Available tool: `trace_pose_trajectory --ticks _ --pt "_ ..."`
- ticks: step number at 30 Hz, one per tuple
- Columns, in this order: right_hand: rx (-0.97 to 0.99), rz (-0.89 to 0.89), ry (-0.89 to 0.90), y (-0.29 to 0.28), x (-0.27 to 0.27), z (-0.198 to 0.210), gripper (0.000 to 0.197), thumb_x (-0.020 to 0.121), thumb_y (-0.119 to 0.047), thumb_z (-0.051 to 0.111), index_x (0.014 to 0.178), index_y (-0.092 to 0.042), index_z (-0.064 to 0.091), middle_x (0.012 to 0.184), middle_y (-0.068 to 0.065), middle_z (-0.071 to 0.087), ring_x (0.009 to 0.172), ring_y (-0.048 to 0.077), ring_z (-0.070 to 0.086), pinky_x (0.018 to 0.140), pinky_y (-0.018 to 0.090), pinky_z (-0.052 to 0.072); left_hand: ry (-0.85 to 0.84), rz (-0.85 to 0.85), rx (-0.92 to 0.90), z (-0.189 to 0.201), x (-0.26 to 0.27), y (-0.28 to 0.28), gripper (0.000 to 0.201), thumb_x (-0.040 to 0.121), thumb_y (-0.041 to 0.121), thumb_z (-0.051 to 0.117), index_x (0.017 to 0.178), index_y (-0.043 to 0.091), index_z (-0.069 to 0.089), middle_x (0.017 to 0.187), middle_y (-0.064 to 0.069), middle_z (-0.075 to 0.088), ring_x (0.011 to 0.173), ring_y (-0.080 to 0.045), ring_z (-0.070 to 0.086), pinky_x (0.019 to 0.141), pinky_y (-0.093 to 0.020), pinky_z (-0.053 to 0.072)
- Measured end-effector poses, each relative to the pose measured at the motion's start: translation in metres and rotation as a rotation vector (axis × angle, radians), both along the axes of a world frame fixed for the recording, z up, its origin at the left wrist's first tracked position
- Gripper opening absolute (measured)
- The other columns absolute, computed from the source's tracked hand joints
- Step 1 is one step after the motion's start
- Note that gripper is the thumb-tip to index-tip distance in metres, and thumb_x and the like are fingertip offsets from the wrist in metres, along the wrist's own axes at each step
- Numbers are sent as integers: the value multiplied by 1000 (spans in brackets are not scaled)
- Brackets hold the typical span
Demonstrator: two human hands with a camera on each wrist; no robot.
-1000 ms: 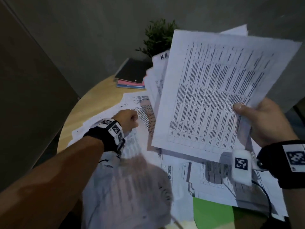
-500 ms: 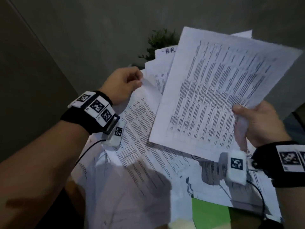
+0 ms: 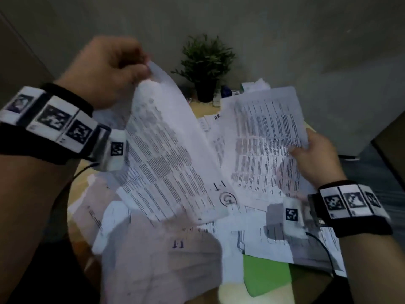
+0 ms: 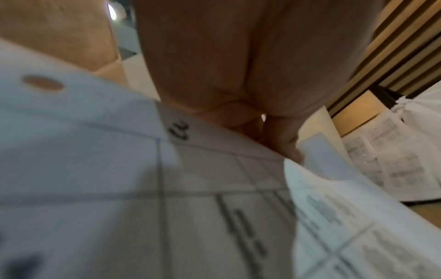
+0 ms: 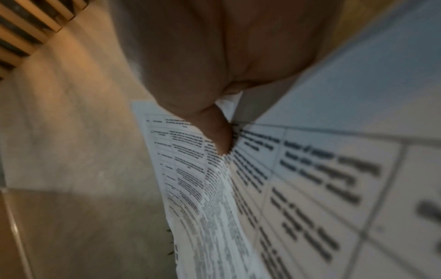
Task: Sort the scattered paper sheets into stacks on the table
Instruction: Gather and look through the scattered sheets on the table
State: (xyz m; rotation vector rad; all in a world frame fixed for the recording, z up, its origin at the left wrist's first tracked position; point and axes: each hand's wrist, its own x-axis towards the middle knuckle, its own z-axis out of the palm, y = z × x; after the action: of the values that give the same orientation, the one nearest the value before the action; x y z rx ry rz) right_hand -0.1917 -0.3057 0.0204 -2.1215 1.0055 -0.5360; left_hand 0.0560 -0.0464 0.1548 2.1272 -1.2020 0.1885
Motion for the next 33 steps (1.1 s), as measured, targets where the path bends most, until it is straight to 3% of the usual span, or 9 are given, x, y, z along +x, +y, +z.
trace_pose_trajectory --ticks 4,8,12,15,18,21,25,28,33 --pt "202 96 -238 22 8 7 29 90 -5 57 112 -24 63 99 -7 71 91 15 66 81 36 53 -98 -97 22 -20 -22 -47 1 88 8 59 89 8 59 85 -1 56 79 -7 48 69 -11 35" --pt "504 239 -406 47 15 10 29 90 12 47 106 -9 60 71 -10 72 61 1 66 54 16 49 -117 -131 95 -54 -35 -89 1 90 18 56 90 19 55 145 -4 40 136 -25 34 106 -38 22" --pt "553 260 -406 54 19 7 15 97 -8 52 106 -11 63 65 -1 69 44 11 60 42 16 42 -64 -73 84 -61 -36 -104 9 93 20 53 88 27 48 85 10 52 88 -21 51 94 -46 43" --pt "608 254 -407 57 22 4 30 88 -45 61 108 -23 66 102 43 57 81 65 54 64 62 50 -46 -73 79 -62 -36 -109 12 94 19 54 87 26 47 81 6 53 78 -21 51 78 -45 51" --pt "454 290 -290 56 21 2 24 86 -19 69 109 -19 64 104 7 72 95 30 69 84 48 53 -77 -73 72 -59 -43 -112 7 95 19 55 90 24 53 91 5 59 86 -21 56 79 -42 51" --pt "369 225 -248 46 18 1 23 84 -3 67 103 -15 64 85 -7 71 70 6 67 62 23 48 -34 -107 -68 -62 -38 -108 11 91 25 56 101 24 56 105 4 58 102 -20 56 92 -48 47" --pt "235 96 -181 24 8 3 26 86 -5 64 108 -19 65 97 -3 70 84 15 66 69 29 51 16 113 -187 -90 -9 -85 46 87 30 58 132 22 47 132 -1 49 125 -23 46 105 -48 37" --pt "167 15 -106 9 0 3 27 86 -10 64 110 -21 64 101 0 69 90 24 65 84 41 53 186 238 159 -131 17 -69 41 91 21 60 131 17 50 131 -7 54 122 -28 50 103 -39 40" --pt "195 -43 -114 -5 -11 6 22 88 -10 64 108 -19 65 92 -2 68 82 21 64 76 33 48 350 209 617 -198 43 -71 53 93 21 59 142 16 42 147 -6 43 131 -27 46 108 -39 39"
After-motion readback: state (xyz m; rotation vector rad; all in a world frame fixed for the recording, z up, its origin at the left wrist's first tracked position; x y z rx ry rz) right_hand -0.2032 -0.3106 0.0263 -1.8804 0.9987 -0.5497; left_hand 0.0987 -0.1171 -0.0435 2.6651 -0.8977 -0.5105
